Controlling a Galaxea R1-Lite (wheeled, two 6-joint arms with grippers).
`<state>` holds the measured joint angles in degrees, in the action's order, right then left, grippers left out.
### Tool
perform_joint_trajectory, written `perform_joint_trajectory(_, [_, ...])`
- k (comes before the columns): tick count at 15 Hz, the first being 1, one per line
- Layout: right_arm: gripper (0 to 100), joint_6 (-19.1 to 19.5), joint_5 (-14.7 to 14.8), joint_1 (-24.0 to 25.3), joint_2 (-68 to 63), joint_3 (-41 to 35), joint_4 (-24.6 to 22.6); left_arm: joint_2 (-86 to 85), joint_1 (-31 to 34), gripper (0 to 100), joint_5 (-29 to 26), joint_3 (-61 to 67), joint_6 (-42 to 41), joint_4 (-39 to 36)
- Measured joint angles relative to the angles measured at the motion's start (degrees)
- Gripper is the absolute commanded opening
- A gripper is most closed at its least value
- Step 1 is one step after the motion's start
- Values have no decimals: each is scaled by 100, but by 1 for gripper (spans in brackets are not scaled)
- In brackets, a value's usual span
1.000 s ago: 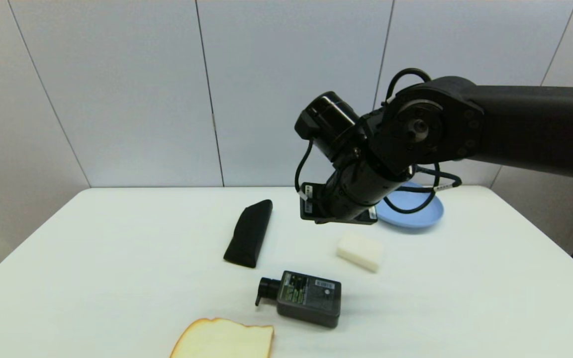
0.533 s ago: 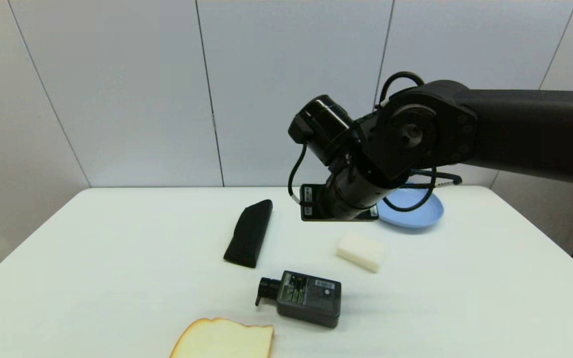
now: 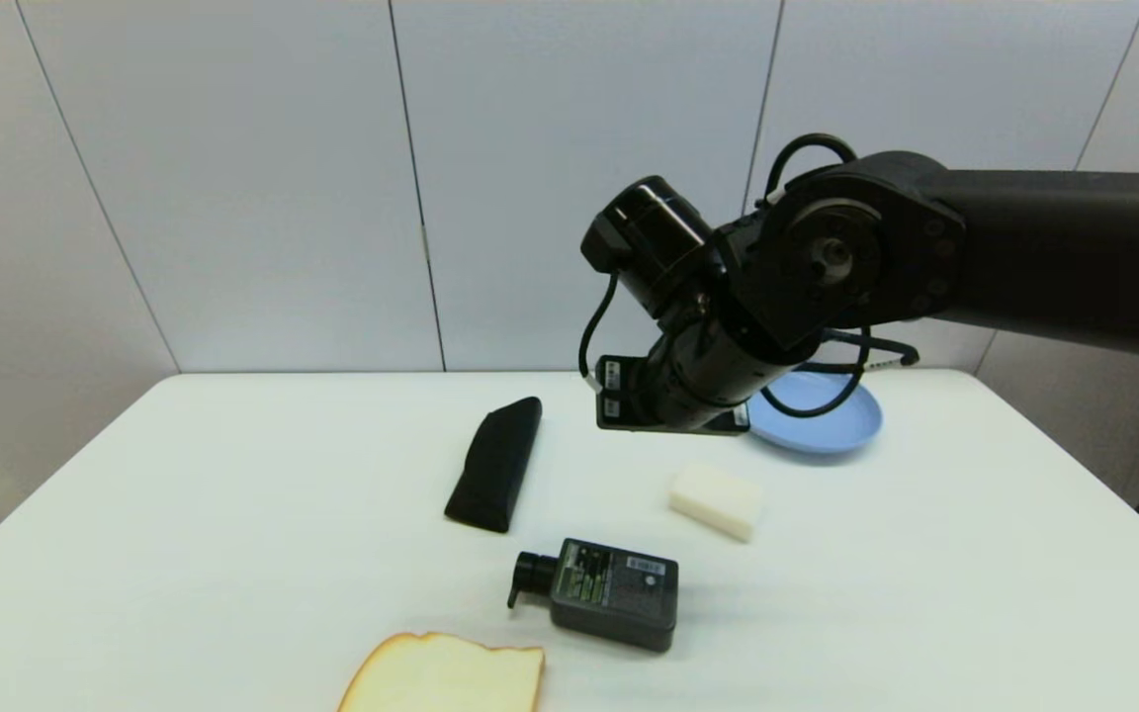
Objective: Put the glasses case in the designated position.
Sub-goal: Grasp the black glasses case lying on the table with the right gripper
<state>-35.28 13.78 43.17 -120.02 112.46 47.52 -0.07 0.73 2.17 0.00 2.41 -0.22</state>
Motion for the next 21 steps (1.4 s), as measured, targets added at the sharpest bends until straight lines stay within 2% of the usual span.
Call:
perform_joint_trajectory(2, [100, -11, -6, 0, 4, 0, -39, 0, 0, 100, 0, 0, 1, 4])
perform_joint_trajectory(7, [100, 80, -2, 35, -51, -9, -544, 0, 0, 100, 0, 0, 0, 6])
perform_joint_trajectory(12, [100, 406, 15, 412, -433, -9, -1058, 0, 0, 100, 0, 0, 0, 4])
perform_joint_trajectory(17, [100, 375, 2, 708, -936, -5, -2128, 0, 0, 100, 0, 0, 0, 6])
perform_joint_trajectory(19, [100, 111, 6, 700, -1028, -2, -2096, 0, 0, 100, -2, 0, 0, 1])
perform_joint_trajectory(21, [100, -149, -149, 678, -1033, -5, -1696, 0, 0, 100, -2, 0, 0, 4])
